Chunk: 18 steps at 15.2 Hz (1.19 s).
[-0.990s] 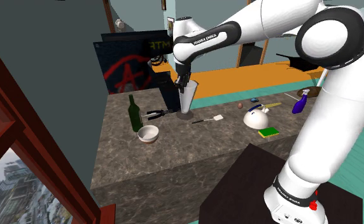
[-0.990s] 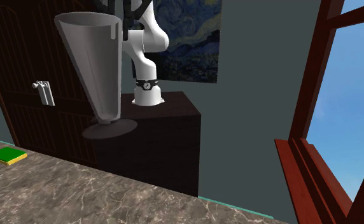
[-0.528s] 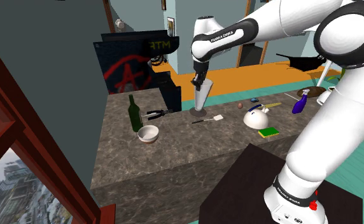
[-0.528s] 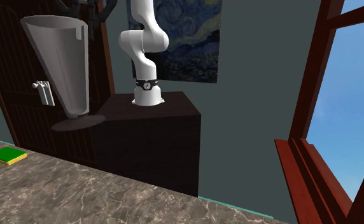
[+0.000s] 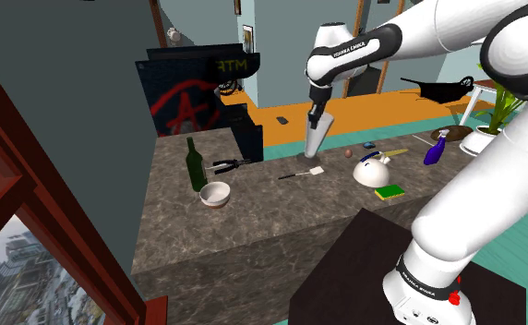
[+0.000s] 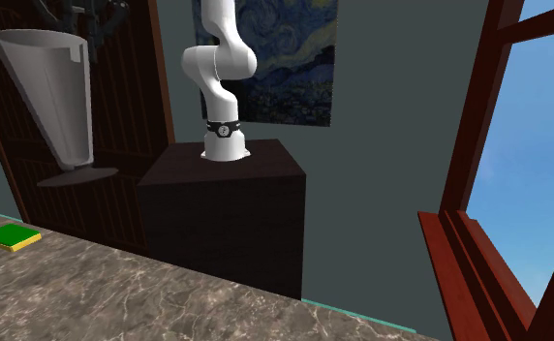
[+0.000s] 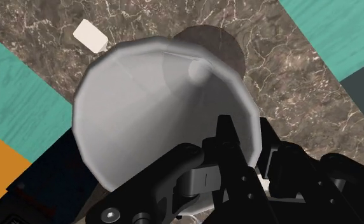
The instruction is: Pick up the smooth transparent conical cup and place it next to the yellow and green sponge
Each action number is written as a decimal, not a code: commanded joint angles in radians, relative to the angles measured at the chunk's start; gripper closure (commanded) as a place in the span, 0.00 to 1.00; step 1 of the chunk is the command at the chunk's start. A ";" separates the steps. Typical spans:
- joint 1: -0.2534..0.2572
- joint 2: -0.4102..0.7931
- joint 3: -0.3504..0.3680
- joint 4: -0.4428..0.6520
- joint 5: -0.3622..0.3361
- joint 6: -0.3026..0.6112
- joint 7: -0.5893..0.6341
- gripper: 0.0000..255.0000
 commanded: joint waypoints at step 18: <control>-0.179 0.014 -0.309 0.031 0.029 0.005 -0.504 1.00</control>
